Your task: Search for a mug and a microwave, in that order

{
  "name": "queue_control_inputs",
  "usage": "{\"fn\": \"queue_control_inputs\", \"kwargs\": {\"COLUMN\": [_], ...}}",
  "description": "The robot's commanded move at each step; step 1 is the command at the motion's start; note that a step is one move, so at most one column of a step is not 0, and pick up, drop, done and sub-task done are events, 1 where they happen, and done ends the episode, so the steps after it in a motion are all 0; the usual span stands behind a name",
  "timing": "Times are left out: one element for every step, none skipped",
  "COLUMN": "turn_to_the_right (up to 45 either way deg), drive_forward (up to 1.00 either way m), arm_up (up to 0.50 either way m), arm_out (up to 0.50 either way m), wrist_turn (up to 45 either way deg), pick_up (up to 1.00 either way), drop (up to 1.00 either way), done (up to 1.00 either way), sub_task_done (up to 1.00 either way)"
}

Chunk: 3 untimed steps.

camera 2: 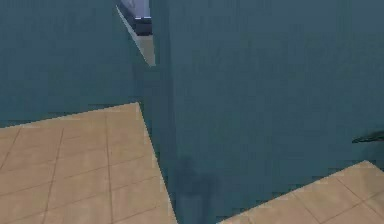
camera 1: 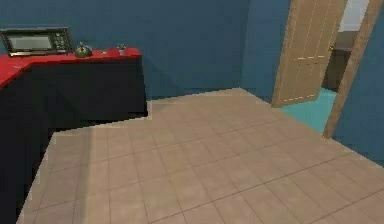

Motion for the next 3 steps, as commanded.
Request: {"fn": "queue_control_inputs", "kwargs": {"turn_to_the_right": [-24.0, 0.0, -3.0], "drive_forward": [0.00, 1.00, 0.00], "arm_up": [0.00, 0.00, 0.00], "arm_out": [0.00, 0.00, 0.00], "wrist_turn": [0.0, 0.0, 0.0], "pick_up": [0.00, 0.00, 0.00], "drop": [0.00, 0.00, 0.00], "done": [0.00, 0.00, 0.00], "sub_task_done": [0.00, 0.00, 0.00]}}
